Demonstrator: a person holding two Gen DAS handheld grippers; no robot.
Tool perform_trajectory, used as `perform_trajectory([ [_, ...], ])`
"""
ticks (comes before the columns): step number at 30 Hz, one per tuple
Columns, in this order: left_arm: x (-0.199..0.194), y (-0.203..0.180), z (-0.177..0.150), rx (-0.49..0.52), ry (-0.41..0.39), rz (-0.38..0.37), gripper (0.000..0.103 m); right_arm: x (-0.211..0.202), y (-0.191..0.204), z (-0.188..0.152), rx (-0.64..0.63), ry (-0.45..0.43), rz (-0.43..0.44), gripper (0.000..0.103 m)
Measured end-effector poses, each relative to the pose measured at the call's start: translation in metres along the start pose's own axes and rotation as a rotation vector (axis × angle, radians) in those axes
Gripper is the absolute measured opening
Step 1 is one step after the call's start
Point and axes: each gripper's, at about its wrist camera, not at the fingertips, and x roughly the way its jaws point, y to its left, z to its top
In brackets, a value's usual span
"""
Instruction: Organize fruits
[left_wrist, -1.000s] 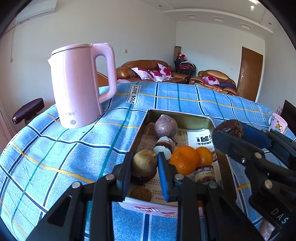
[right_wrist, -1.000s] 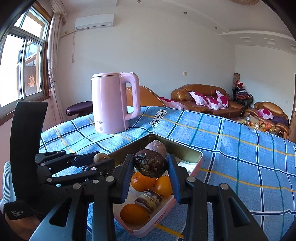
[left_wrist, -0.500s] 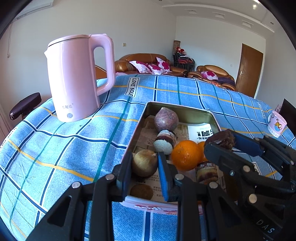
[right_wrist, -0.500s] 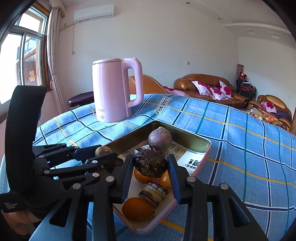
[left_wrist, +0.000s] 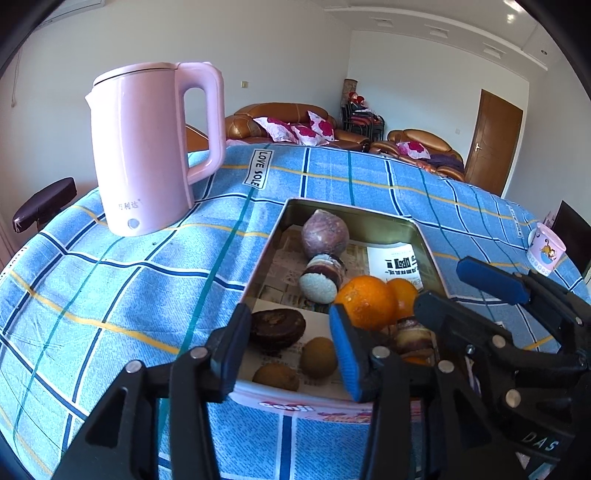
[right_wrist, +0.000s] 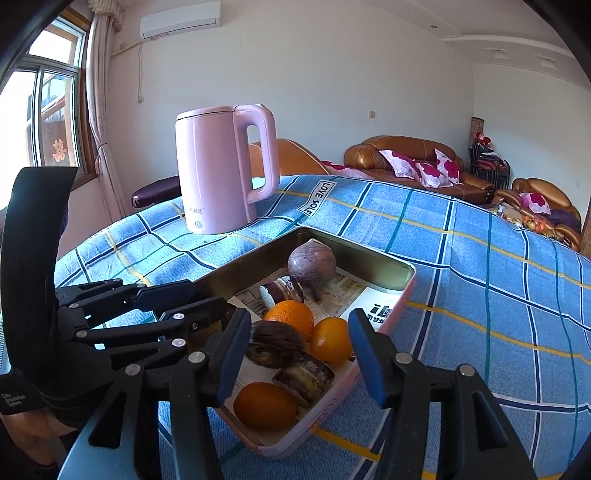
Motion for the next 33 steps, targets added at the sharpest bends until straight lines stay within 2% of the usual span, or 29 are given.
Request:
perform_trajectory([
  [3,-0.008,-0.004,0.0,0.0,-0.024,-0.017,0.067,-0.012,-0.004,-0.001,0.013,-0.026,-0.014,0.062],
  [5,-0.016,-0.005,0.001,0.007,-0.059,0.008,0.087,-0.021,-0.007,-0.002,0.012,-0.043,-0.035,0.066],
  [7,-0.026,-0.003,0.002,-0.002,-0.11,0.038,0.097,-0.029,-0.01,-0.004,0.012,-0.052,-0.062,0.067],
  [15,-0.039,0.009,0.006,-0.039,-0.146,0.06,0.098,-0.052,-0.021,-0.006,0.036,-0.09,-0.128,0.068],
  [33,-0.055,-0.004,0.007,-0.012,-0.185,0.089,0.101,-0.09,-0.026,-0.009,0.06,-0.171,-0.165,0.074],
])
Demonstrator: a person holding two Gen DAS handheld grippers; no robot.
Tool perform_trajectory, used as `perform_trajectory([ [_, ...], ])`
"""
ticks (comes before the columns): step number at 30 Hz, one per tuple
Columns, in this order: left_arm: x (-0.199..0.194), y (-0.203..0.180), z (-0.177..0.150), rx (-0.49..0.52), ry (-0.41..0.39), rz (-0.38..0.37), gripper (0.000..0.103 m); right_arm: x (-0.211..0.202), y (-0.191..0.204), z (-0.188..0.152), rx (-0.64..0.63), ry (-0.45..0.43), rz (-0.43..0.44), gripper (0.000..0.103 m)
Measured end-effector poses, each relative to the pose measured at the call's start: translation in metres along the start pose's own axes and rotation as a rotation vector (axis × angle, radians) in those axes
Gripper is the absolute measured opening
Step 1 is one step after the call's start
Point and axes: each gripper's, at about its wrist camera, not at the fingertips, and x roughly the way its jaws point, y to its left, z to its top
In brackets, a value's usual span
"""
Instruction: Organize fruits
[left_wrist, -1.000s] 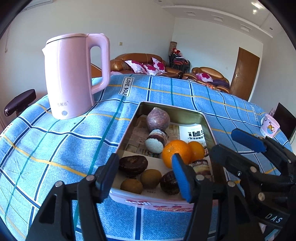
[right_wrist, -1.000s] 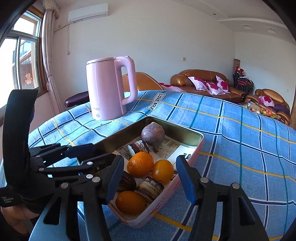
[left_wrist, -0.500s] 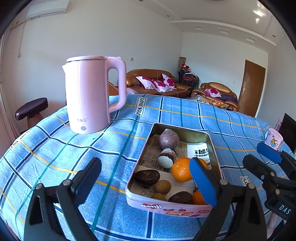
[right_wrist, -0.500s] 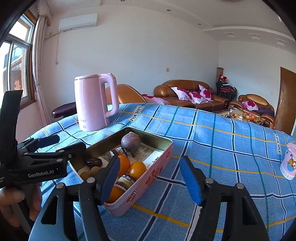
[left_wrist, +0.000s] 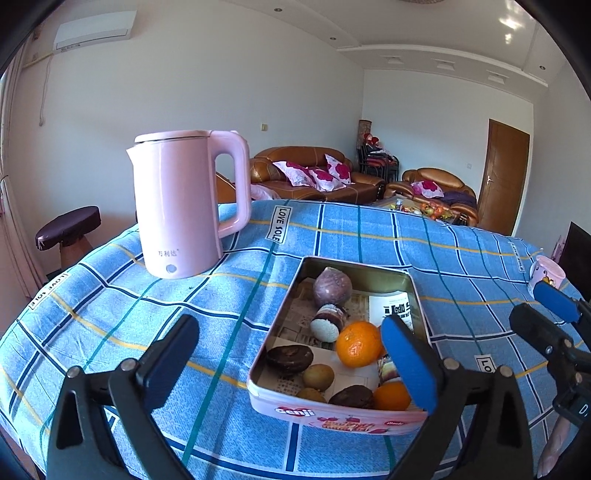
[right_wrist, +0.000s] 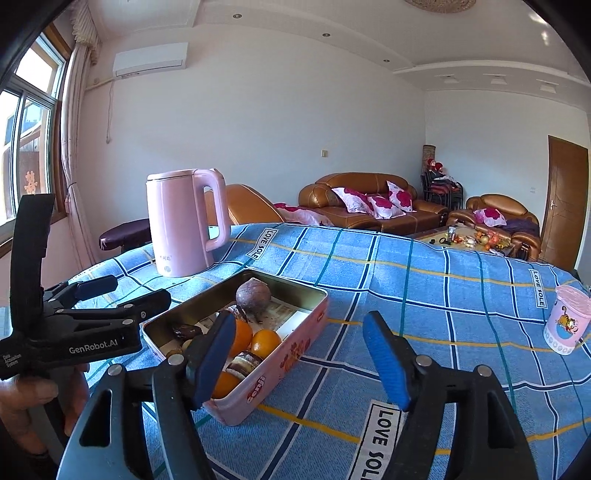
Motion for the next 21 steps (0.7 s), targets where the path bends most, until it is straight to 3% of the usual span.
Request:
perform_trajectory([
  [21,-0.003,-0.013,0.0,0.034,-0.002,0.014,0.103,-0.018,-0.015,-0.005,0.041,-0.034,-0.019,0.077],
])
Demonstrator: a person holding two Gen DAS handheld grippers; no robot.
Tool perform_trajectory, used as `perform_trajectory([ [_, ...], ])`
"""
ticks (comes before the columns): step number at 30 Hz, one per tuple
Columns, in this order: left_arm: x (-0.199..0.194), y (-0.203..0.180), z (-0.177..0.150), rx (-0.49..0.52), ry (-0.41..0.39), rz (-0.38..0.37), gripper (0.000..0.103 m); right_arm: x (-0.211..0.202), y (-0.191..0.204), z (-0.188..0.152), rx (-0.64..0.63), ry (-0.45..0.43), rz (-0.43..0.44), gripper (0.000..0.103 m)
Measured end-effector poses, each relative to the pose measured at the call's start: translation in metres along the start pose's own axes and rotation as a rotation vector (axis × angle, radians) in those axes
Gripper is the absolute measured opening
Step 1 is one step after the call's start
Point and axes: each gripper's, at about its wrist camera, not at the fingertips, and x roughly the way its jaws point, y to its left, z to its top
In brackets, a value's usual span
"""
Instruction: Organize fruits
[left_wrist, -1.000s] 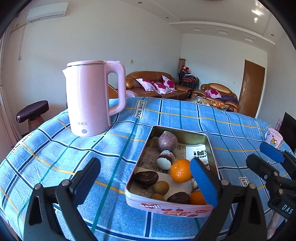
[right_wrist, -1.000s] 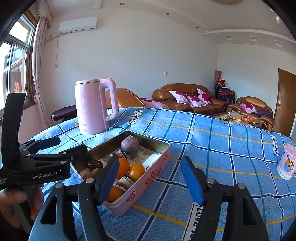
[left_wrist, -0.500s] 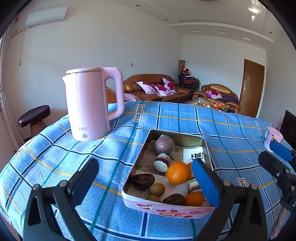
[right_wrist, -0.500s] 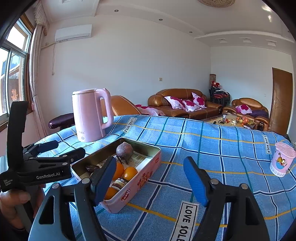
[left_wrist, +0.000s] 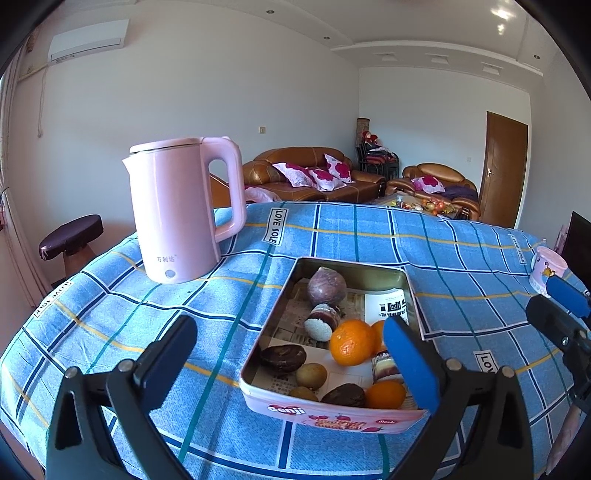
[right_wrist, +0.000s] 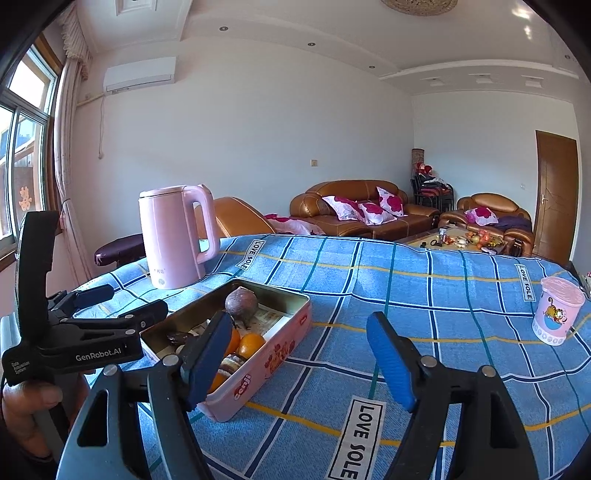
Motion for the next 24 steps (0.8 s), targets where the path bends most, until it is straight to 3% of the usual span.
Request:
perform_trajectory([
  [15,-0.011,-0.01,0.003,0.023,-0.032,0.021,0.103,-0.01,-0.009,-0.002,0.011,-0.018,-0.021,0.077],
  [24,-0.006,-0.012,0.0,0.02,-0.01,0.012,0.103,-0.012,-0.011,-0.004,0.013,-0.016,-0.024,0.077],
])
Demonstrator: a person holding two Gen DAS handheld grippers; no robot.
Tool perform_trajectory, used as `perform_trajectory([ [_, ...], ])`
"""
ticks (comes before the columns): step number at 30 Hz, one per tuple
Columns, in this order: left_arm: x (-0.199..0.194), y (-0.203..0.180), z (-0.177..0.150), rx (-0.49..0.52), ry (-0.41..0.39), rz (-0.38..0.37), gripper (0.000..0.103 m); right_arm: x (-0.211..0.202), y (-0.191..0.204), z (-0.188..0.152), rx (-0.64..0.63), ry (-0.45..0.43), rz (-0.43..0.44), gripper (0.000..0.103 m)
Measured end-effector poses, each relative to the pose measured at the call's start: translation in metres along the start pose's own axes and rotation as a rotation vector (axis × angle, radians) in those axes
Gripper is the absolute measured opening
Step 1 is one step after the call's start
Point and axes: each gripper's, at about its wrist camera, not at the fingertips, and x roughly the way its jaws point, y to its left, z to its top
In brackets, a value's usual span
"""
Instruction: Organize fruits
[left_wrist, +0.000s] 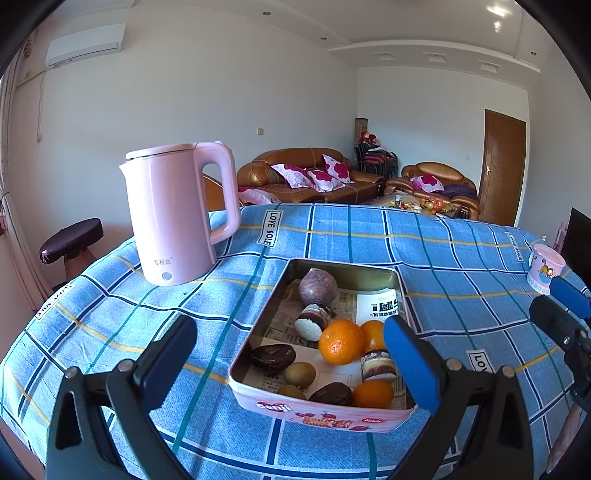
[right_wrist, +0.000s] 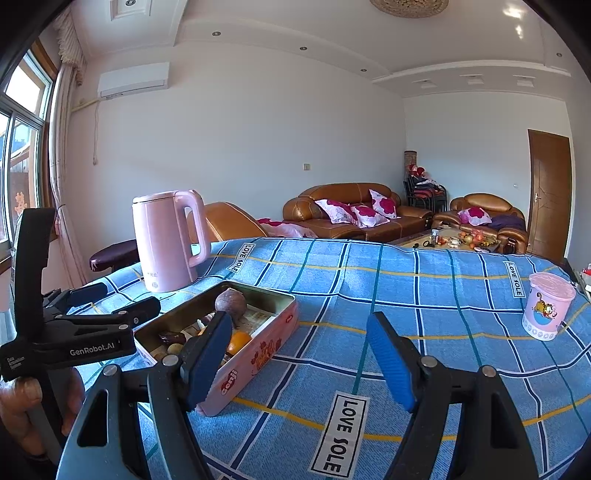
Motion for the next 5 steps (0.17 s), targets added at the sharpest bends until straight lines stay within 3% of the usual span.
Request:
perform_trajectory([
  [5,-0.0043,-0.0051,-0.0006,0.024,-0.017,-0.003,0.103,0.001,-0.0053,-0.0019,-0.005,0.014,-0.01,0.077],
])
